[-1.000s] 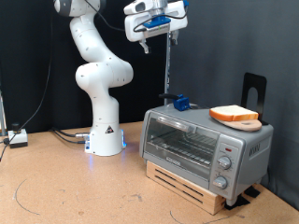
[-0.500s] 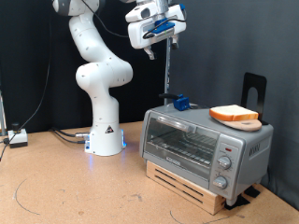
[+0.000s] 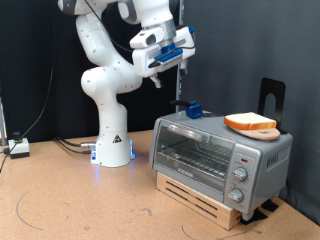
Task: Make a piece of toast with the oven
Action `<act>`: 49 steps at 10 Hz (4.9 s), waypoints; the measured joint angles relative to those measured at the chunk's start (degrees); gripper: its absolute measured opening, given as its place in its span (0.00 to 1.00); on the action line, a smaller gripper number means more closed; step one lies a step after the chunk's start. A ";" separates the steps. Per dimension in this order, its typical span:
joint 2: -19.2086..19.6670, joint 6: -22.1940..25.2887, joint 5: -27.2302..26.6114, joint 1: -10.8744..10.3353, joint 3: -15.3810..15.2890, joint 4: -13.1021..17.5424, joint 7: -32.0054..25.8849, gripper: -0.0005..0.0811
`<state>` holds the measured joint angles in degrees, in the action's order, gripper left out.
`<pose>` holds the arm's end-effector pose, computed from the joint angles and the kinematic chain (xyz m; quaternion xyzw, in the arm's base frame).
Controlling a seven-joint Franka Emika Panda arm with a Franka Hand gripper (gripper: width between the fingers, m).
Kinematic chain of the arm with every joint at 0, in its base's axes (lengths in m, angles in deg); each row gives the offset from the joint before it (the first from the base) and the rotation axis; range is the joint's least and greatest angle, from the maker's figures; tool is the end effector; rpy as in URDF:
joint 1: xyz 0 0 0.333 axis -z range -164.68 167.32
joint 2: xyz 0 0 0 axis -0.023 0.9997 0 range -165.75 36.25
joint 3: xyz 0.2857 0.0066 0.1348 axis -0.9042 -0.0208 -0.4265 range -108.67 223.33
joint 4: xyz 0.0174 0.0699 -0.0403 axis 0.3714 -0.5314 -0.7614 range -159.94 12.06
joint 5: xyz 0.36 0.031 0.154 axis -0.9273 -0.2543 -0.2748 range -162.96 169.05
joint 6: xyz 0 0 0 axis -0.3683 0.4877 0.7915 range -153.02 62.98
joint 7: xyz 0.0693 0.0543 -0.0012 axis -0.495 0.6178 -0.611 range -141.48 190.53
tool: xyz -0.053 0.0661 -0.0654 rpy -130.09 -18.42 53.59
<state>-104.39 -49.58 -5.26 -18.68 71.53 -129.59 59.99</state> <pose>0.3528 0.0391 0.4991 -0.9556 0.2527 0.0195 0.1501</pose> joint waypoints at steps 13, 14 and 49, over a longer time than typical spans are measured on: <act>1.06 -8.53 -2.74 0.80 5.18 -9.71 -14.94 0.99; 1.46 -9.69 -2.53 0.84 5.34 -10.73 -15.04 0.99; 22.03 -24.34 2.89 8.67 9.38 -10.83 -21.20 0.99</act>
<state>-82.36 -73.92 -2.37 -10.01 80.91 -140.42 38.79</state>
